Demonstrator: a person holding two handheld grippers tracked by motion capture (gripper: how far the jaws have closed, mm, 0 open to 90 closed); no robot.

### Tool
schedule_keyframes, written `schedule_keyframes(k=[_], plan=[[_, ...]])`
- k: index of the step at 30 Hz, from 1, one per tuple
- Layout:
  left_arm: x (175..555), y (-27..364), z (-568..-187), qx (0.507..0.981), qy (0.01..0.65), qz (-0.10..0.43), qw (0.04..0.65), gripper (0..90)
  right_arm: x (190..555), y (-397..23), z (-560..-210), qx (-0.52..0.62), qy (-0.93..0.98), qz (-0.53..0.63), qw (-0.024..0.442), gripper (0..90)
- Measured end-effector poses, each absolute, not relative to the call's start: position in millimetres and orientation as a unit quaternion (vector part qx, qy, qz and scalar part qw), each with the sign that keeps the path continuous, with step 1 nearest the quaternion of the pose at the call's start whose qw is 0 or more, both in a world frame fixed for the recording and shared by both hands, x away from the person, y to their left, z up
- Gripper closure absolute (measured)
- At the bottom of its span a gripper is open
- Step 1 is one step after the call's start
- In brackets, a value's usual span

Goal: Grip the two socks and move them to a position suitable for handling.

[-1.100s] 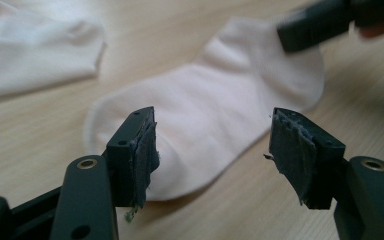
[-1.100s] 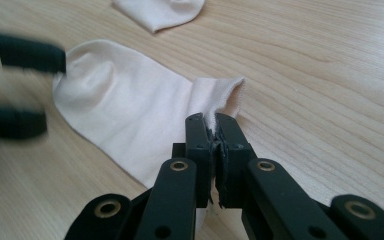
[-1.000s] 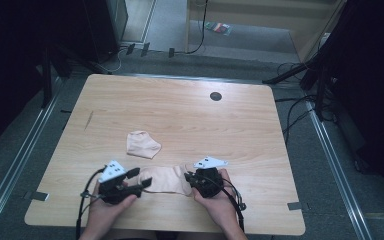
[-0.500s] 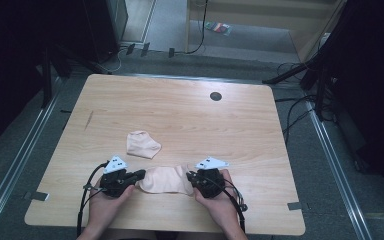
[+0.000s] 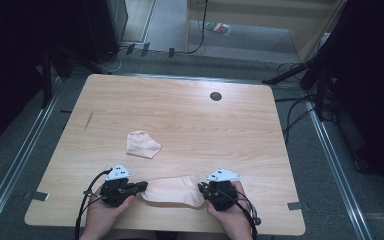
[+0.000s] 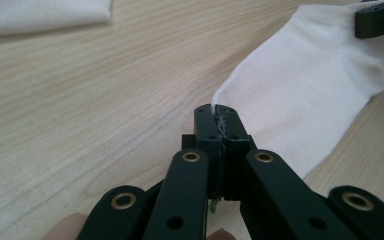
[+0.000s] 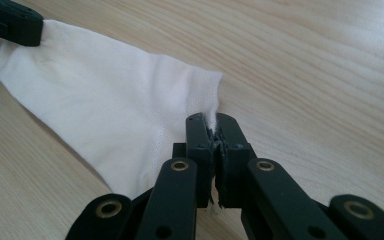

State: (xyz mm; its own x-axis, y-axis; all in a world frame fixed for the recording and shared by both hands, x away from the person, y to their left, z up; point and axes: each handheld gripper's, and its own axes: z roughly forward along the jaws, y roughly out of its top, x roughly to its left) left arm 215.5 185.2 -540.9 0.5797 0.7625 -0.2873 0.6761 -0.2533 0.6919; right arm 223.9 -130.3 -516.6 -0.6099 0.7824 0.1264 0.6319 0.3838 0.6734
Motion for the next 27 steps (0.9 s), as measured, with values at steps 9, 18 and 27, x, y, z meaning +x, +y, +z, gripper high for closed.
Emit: schedule_keyframes(k=[9,18,27], plan=[[217.8,187.9,-545.2,0.779,0.458,0.058,0.424,69.1,227.9,-131.9,-523.3,0.417,0.826,0.370,0.084,57.3],[224.9,216.5,-540.1,0.725,0.480,0.106,0.482,44.4,241.6,-98.5,-505.2,0.396,0.821,0.398,0.104,50.0],[238.3,280.5,-534.4,0.644,0.549,0.184,0.500,18.4,272.4,-46.2,-477.6,0.355,0.827,0.417,0.123,46.2]])
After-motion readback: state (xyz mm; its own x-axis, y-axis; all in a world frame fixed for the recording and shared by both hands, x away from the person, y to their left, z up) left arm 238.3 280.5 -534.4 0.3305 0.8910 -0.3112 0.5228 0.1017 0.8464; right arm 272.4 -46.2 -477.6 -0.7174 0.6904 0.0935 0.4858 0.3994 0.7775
